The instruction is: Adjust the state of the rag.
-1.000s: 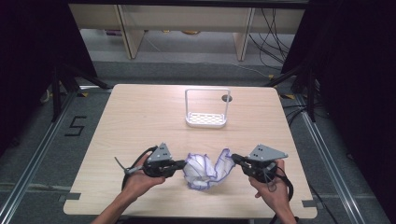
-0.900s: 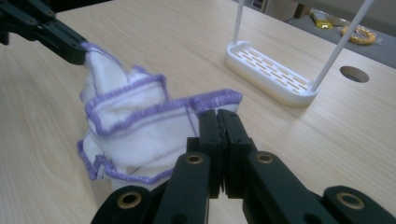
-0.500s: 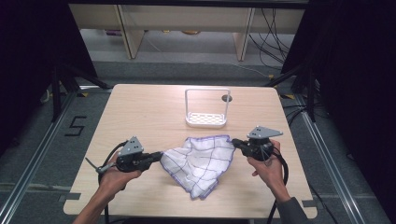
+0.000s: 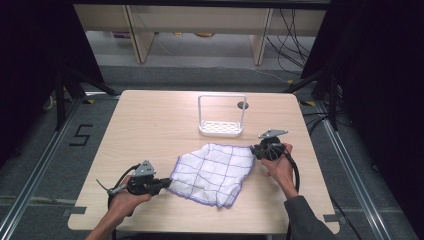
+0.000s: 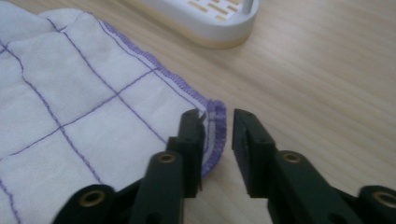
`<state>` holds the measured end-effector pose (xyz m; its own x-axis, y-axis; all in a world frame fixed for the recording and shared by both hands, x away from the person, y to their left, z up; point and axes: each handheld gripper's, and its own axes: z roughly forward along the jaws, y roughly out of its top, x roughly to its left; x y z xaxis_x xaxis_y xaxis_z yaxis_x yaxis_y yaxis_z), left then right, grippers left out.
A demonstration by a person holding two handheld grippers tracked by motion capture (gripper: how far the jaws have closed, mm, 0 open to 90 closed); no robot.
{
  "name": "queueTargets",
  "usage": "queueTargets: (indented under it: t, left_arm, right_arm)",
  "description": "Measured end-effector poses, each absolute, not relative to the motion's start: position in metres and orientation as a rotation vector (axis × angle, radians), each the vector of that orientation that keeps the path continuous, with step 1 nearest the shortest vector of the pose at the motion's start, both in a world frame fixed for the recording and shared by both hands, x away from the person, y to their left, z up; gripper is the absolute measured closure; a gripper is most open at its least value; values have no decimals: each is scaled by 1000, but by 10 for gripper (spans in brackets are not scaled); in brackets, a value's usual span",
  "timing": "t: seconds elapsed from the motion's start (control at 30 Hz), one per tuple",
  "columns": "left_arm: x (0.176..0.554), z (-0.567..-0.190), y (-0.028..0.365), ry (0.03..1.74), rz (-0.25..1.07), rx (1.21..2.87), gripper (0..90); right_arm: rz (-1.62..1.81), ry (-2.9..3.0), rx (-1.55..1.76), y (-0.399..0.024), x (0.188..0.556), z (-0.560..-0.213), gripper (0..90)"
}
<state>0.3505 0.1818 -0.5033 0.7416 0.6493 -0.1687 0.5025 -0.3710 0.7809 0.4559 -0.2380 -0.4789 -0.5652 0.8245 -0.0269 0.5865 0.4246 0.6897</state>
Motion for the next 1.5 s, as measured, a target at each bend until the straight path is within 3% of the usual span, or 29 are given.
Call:
queueTargets:
  t: [0.2,0.37,0.53,1.03,1.2,1.23,1.43,1.5]
  left_arm:
    - [347,-501,178,826,220,2088,871]
    - [347,-501,181,857,229,2045,871]
    - [346,-500,182,848,230,2052,870]
    - [346,-501,182,845,235,2061,868]
    - [347,-500,183,833,236,2081,868]
    - [347,-500,183,832,239,2083,868]
    - [343,-499,185,839,240,2064,869]
    - [333,-498,181,817,215,2068,870]
  right_arm:
    - [1029,2338,1122,-234,401,-450,621]
    - [1117,2453,1027,-217,348,-450,647]
    - [1135,2533,963,-203,321,-460,663]
    - [1034,2653,880,-173,304,-492,696]
    - [1010,2679,829,-168,310,-501,807]
    - [973,2700,832,-168,309,-499,877]
    - [1019,2663,830,-180,305,-487,892]
    - [1046,2614,843,-204,302,-473,893]
